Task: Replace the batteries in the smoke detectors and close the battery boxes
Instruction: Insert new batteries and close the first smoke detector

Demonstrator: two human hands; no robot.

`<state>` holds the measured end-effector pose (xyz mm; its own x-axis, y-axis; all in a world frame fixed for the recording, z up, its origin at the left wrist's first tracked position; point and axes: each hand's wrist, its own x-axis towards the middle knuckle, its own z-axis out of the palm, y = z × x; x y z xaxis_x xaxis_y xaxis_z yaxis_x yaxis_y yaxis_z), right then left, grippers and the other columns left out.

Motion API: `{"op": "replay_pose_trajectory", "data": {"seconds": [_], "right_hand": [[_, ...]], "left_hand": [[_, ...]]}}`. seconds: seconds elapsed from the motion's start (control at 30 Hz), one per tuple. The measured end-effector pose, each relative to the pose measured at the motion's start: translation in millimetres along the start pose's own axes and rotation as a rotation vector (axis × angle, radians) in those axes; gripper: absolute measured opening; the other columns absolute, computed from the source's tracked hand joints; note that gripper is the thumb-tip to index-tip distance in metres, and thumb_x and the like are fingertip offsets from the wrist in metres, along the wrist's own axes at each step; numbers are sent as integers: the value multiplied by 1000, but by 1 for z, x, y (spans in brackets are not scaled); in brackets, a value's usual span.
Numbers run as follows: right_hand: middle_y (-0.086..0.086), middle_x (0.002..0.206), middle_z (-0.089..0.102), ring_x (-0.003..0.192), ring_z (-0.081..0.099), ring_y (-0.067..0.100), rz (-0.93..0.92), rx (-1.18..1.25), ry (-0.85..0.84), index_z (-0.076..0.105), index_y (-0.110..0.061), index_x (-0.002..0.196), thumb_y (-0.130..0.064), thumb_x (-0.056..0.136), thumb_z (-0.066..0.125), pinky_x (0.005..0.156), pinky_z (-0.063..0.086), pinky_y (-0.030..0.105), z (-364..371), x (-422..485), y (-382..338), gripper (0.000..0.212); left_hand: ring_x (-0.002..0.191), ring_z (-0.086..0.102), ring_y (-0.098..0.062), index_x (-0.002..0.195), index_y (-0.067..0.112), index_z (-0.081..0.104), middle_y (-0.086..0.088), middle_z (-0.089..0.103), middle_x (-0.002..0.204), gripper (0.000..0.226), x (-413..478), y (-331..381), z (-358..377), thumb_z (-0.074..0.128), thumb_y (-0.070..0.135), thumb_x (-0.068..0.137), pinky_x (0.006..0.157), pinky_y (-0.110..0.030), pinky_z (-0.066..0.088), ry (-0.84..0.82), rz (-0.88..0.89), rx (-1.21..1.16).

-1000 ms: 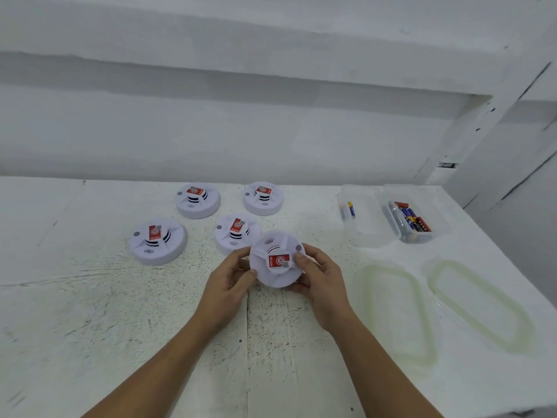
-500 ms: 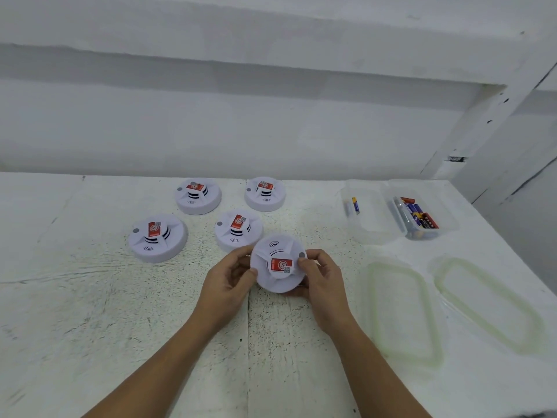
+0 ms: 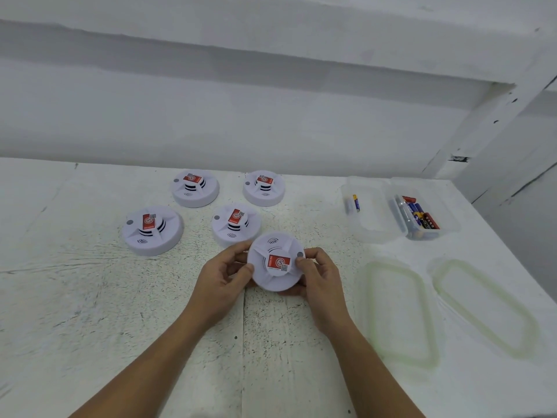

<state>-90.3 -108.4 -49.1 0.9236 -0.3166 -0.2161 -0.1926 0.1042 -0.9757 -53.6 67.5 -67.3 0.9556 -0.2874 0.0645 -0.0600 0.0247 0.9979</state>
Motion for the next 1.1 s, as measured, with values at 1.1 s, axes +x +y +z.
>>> {"op": "replay_pose_trajectory", "data": {"seconds": [1.1], "right_hand": [[12,95,68,86,67,27,-44,-50,14,63,-10,96,-23,79,53,63,59,47,2,-2,5,24]], "left_hand": [[95,67,-25,123,15,58,-12,69,102,38,1,2,-2,53,-4,90,77,-33,57,-25,-51,-91]]}}
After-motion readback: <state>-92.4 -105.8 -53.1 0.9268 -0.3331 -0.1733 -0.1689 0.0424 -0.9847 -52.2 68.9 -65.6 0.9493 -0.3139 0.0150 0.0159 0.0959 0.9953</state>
